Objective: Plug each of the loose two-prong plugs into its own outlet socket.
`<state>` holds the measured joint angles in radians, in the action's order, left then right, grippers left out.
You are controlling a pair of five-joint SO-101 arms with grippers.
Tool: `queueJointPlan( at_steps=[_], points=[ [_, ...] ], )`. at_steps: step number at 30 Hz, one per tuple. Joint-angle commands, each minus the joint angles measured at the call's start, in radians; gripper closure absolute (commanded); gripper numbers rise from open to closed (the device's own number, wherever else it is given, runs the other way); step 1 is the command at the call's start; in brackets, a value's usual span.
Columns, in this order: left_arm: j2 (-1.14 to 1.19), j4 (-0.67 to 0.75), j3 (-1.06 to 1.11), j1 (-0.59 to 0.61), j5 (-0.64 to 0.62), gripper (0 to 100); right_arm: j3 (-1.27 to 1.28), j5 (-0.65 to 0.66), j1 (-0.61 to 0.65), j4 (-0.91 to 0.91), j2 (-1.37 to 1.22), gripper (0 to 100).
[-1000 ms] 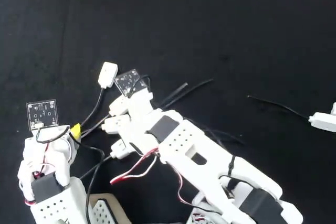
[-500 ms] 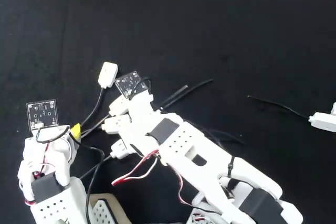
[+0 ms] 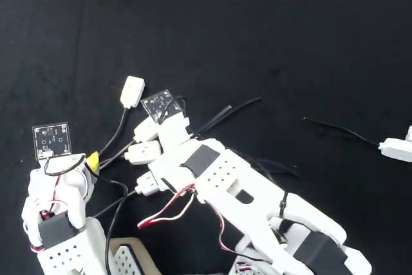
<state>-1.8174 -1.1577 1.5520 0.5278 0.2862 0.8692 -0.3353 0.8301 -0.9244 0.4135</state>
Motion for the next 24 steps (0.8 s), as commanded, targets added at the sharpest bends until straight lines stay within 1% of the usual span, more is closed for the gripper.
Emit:
queueJointPlan(
  at_steps=[1, 5, 9, 13, 18, 21, 24],
  points=[
    [-0.006, 0.003, -0.002, 0.015, 0.009, 70, -0.002, -0.025, 0.002, -0.005, -0.05, 98.7],
    [-0.006, 0.005, -0.002, 0.015, 0.009, 70, -0.053, -0.054, 0.005, -0.005, -0.176, 98.7],
    [-0.006, 0.005, -0.002, 0.015, 0.009, 70, -0.088, -0.051, 0.009, -0.006, -0.262, 98.7],
    [-0.006, 0.005, -0.002, 0.015, 0.009, 70, -0.091, -0.048, 0.008, -0.018, -0.277, 98.7],
    [-0.006, 0.005, -0.002, 0.012, 0.009, 70, -0.091, -0.044, 0.002, -0.126, -0.234, 98.7],
    [-0.006, 0.005, -0.002, 0.012, 0.009, 70, -0.091, -0.029, -0.054, -0.172, -0.18, 98.7],
    [-0.006, 0.005, -0.002, 0.01, 0.009, 70, -0.09, 0.012, -0.147, -0.23, -0.113, 98.7]
  ],
)
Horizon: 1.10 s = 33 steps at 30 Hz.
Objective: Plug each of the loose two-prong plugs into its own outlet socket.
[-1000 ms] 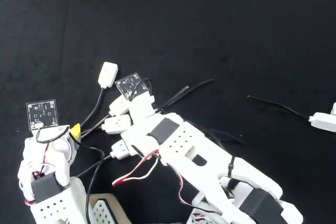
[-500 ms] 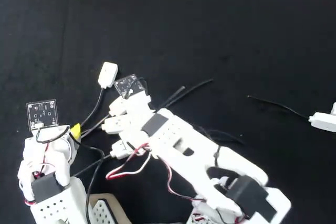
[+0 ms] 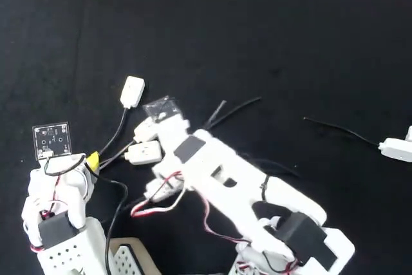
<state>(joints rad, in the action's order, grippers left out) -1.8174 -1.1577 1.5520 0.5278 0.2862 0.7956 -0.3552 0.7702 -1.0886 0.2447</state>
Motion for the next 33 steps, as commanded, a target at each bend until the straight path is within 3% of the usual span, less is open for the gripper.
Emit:
queueJointPlan(
  at_steps=[1, 6, 14, 20, 24, 28, 33],
  points=[
    [-0.006, 0.005, -0.002, 0.01, 0.009, 70, -0.016, 0.049, -0.12, -0.089, 0.079, 98.7],
    [-0.006, 0.005, -0.002, 0.01, 0.009, 70, -0.012, 0.141, -0.302, -0.199, 0.168, 98.7],
    [-0.006, 0.005, -0.002, 0.008, 0.009, 70, 0.054, 0.376, -0.72, -0.242, 0.275, 98.7],
    [-0.006, 0.005, -0.002, 0.008, 0.009, 70, 0.076, 0.655, -1.129, -0.227, 0.364, 98.7],
    [-0.006, 0.005, -0.002, 0.008, 0.009, 70, 0.081, 0.858, -1.444, -0.123, 0.372, 98.7],
    [-0.006, 0.005, -0.002, 0.01, 0.009, 70, 0.076, 1.039, -1.792, 0.15, 0.277, 98.7],
    [-0.006, 0.005, -0.002, 0.008, 0.009, 70, -0.035, 1.076, -2.001, 0.425, -0.021, 98.7]
  ],
)
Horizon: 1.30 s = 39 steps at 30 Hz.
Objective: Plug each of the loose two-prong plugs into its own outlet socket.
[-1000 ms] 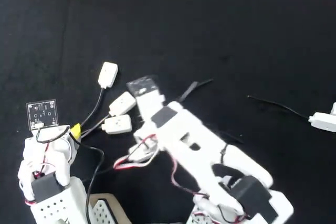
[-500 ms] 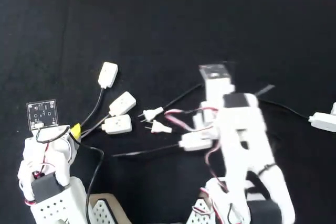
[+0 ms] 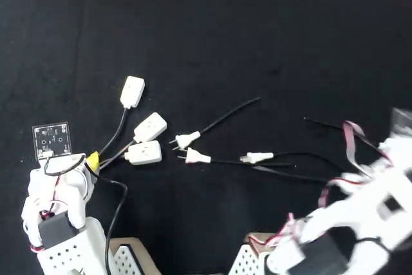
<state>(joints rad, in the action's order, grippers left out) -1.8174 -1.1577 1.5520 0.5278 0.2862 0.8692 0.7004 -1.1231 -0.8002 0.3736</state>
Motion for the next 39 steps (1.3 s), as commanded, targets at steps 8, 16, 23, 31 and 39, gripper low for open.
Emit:
queueJointPlan(
  at_steps=[8, 16, 23, 31, 39],
  points=[
    [-0.006, 0.005, -0.002, 0.008, 0.009, 70, -0.668, -0.089, -0.161, 0.141, -0.684, 98.7],
    [-0.006, 0.005, -0.002, 0.007, 0.009, 70, -1.19, -0.233, -0.066, -0.149, -0.921, 98.7],
    [-0.006, 0.005, -0.001, 0.007, 0.009, 70, -1.428, -0.261, 0.037, -0.269, -1.027, 98.5],
    [-0.006, 0.005, 0.007, 0.007, 0.009, 70, -1.621, -0.333, 0.054, -0.617, -1.032, 73.0],
    [-0.006, 0.005, 0.008, 0.007, 0.009, 70, -1.888, -0.569, 0.058, -0.967, -1.017, 73.6]
  ],
)
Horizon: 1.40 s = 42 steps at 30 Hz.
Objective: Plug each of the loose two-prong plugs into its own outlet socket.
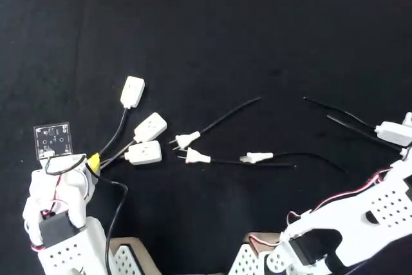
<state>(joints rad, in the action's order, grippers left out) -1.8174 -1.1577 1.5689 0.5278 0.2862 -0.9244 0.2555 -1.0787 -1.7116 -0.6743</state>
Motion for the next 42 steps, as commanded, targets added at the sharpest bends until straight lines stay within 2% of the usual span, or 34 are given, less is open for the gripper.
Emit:
queueJointPlan(
  at_steps=[1, 5, 9, 15, 18, 26, 31, 42],
  points=[
    [-0.006, 0.005, -0.008, 0.007, 0.009, 70, -0.087, -0.167, 0.014, -0.057, 0.047, 74.4],
    [-0.006, 0.006, -0.008, 0.007, 0.009, 70, 0.084, -0.199, 0.06, -0.057, 0.159, 76.6],
    [-0.006, 0.006, -0.008, 0.007, 0.009, 70, 0.432, -0.203, 0.158, -0.055, 0.387, 76.6],
    [-0.006, 0.006, -0.007, 0.007, 0.009, 70, 0.929, -0.224, 0.445, -0.046, 0.743, 78.1],
    [-0.006, 0.006, -0.007, 0.007, 0.009, 70, 1.147, -0.353, 0.606, 0.008, 0.845, 80.9],
    [-0.006, 0.006, -0.007, 0.007, 0.009, 70, 1.504, -0.681, 0.942, 0.339, 0.928, 84.7],
    [-0.006, 0.006, -0.007, 0.007, 0.009, 70, 1.61, -0.848, 1.022, 0.47, 0.928, 84.7],
    [-0.006, 0.006, -0.007, 0.007, 0.009, 70, 1.679, -0.868, 1.025, 0.551, 0.926, 85.0]
  ],
)
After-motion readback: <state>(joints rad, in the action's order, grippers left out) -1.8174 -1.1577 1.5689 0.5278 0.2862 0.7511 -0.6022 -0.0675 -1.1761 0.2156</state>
